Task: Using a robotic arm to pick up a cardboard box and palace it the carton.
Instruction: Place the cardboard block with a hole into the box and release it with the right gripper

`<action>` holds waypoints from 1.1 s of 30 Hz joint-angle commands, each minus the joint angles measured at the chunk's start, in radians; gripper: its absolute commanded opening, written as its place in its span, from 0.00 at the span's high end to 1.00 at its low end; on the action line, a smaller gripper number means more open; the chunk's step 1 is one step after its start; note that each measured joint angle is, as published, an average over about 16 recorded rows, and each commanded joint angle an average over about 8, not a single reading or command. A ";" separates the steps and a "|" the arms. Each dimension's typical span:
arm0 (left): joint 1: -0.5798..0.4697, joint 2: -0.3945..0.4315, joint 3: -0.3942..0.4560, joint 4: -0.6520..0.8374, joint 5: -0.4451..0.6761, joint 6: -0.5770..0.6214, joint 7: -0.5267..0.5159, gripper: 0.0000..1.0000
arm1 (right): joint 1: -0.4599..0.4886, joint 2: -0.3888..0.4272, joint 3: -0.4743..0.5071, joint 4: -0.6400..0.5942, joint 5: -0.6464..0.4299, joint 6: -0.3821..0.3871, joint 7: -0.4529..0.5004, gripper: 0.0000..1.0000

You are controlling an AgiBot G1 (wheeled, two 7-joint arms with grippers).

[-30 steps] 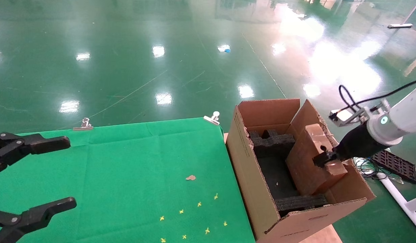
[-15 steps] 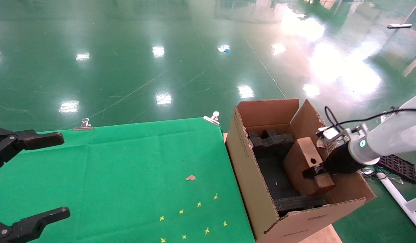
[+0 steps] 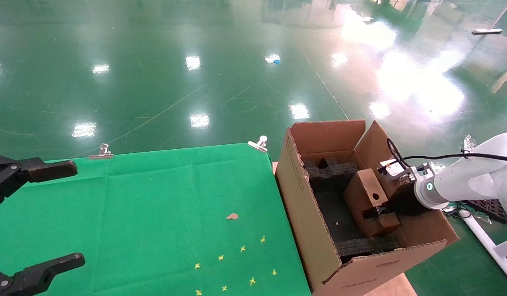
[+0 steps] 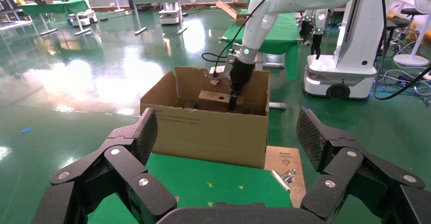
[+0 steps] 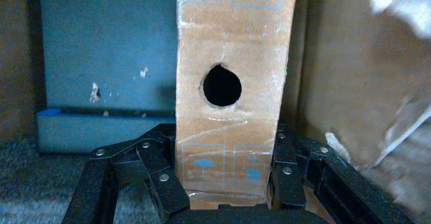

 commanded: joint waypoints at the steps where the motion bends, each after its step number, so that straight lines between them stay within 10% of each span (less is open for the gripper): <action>1: 0.000 0.000 0.000 0.000 0.000 0.000 0.000 0.00 | -0.003 -0.001 0.003 -0.001 0.005 0.015 -0.014 0.00; 33: 0.000 -0.001 0.002 0.000 -0.001 -0.001 0.001 0.00 | 0.160 0.012 0.001 -0.020 0.002 -0.090 0.008 0.00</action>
